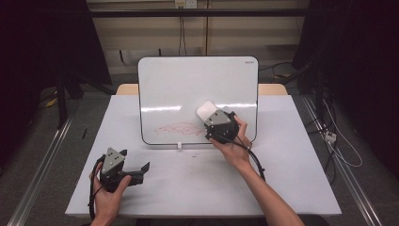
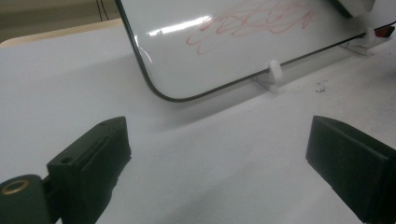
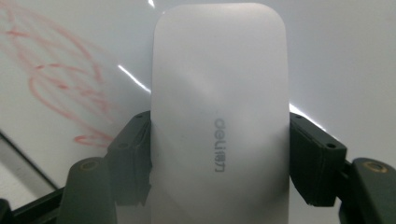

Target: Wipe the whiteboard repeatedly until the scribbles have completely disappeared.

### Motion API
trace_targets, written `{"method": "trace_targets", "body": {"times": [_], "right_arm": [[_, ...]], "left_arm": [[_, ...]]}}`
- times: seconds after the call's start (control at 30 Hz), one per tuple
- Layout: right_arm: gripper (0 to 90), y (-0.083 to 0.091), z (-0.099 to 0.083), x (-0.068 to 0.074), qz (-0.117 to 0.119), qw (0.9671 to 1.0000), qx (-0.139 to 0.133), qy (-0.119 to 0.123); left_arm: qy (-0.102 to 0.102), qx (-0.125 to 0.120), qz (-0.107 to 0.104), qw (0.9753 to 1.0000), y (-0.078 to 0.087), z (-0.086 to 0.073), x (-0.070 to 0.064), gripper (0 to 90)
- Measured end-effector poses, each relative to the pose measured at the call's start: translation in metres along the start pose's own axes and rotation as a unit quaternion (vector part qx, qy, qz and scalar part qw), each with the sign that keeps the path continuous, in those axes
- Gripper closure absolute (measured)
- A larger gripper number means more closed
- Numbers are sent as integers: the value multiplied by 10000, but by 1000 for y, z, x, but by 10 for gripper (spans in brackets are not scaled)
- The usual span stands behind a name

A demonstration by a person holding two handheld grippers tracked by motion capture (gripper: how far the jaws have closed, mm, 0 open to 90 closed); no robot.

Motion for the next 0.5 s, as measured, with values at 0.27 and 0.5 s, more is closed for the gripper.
{"method": "trace_targets", "body": {"times": [0.27, 0.5], "right_arm": [[316, -1, 14, -44, -314, 9991, -28, -291], [316, 0, 15, -39, -486, 9984, -50, -288]], "left_arm": [[39, -30, 20, 10000, 2, 1, 2, 62], [36, -25, 17, 10000, 1, 1, 2, 62]]}}
Point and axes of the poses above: each handheld gripper's, and its own axes: y roughly backward along the jaws, z roughly out of its top, x roughly to its left, the point moved 10 cm from there along -y, roughly forward along the jaws
